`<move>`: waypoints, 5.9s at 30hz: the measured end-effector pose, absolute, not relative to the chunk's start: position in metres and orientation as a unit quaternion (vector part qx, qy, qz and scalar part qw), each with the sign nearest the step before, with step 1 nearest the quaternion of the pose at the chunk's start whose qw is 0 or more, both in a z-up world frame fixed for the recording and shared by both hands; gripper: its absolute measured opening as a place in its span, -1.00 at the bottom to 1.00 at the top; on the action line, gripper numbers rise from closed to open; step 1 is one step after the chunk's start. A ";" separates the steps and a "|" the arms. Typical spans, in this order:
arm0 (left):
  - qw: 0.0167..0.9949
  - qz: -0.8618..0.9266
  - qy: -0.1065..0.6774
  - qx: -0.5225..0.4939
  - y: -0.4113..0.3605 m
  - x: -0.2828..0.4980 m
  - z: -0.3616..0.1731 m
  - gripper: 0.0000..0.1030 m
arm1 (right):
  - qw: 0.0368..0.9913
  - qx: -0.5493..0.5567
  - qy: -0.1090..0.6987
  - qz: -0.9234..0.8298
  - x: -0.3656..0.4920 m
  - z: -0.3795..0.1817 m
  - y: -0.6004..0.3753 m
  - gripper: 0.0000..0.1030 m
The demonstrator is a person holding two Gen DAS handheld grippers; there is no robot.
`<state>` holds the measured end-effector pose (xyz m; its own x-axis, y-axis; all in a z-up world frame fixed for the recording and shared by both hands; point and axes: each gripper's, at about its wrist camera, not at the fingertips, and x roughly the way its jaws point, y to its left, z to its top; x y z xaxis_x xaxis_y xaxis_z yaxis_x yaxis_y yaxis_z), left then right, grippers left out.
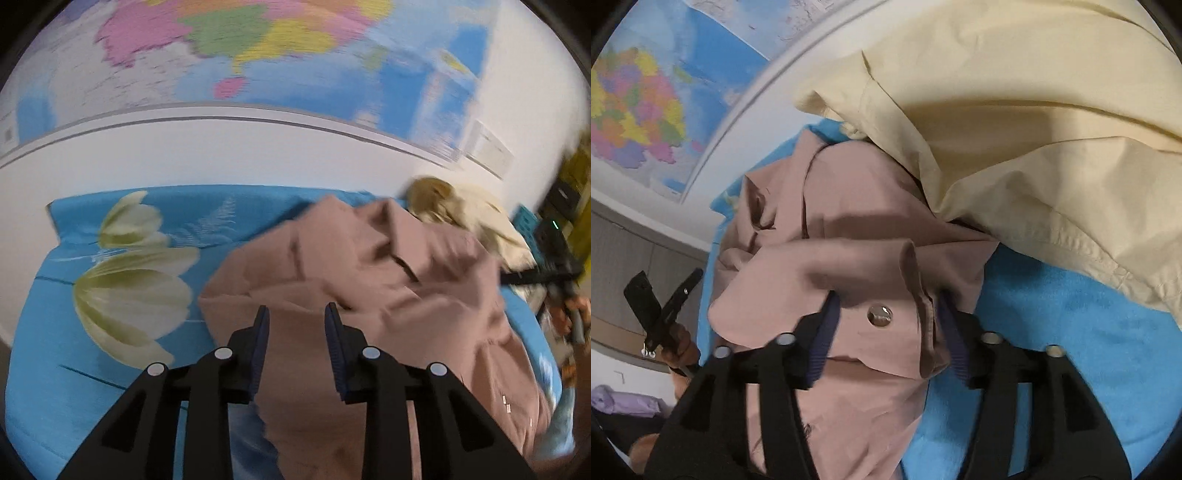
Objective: Fold large clothes
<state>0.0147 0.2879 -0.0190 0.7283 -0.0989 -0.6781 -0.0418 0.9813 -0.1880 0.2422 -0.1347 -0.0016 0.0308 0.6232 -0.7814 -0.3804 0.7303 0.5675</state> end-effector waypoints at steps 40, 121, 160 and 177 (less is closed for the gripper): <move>0.920 0.085 0.374 0.084 0.215 0.005 -0.038 -0.03 | 0.800 -0.040 0.490 0.344 0.160 0.006 -0.096 0.31; 0.888 -0.118 0.338 -0.288 0.295 -0.177 0.030 -0.85 | 0.689 0.254 0.387 0.557 0.025 0.116 -0.190 -0.67; 0.872 -0.088 0.404 -0.263 0.379 0.054 -0.007 0.34 | 0.729 0.217 0.488 0.428 0.222 0.039 -0.082 0.59; 0.845 -0.071 0.480 -0.227 0.346 0.109 -0.024 -0.72 | 0.787 -0.056 0.450 0.417 0.185 0.043 0.004 -0.87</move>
<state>0.1091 0.3462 -0.0237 0.5298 -0.3368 -0.7784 -0.0980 0.8873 -0.4506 0.1848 0.0045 0.0427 0.2461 0.6069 -0.7557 -0.7073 0.6455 0.2881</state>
